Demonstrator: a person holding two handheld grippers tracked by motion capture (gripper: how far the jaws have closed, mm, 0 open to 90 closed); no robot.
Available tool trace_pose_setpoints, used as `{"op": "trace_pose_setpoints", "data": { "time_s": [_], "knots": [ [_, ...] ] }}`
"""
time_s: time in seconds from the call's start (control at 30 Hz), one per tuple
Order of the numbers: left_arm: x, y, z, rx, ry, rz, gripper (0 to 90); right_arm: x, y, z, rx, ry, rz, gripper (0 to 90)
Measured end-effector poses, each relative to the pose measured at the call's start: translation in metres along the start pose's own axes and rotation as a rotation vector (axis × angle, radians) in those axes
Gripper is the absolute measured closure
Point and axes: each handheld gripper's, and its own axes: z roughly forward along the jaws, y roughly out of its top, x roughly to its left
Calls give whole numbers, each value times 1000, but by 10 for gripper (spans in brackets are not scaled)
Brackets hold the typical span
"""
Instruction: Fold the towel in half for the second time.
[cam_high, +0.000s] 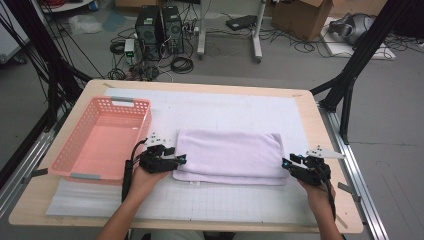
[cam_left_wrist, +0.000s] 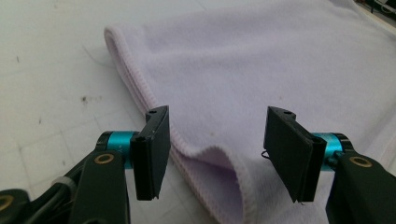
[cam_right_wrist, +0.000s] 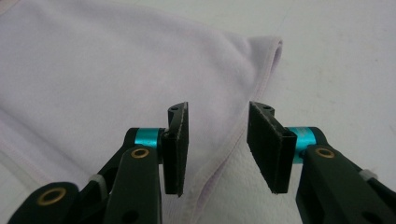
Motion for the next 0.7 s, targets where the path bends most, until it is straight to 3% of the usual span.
{"op": "trace_pose_setpoints", "data": {
  "time_s": [0.17,0.37,0.43,0.53,0.7],
  "knots": [
    [-3,-8,-10,17,-4,-25,573,3,-8,-11,1,10,40,575],
    [-8,-13,-12,44,-20,-17,760,8,-15,-12,53,28,22,582],
    [-9,-14,-12,50,-20,-18,822,8,-17,-8,76,48,28,639],
    [-10,-14,-13,37,-15,-12,862,7,-18,-5,110,83,28,833],
    [-11,-12,-24,-16,-29,-22,868,11,-13,-14,64,70,17,854]
  ]
}}
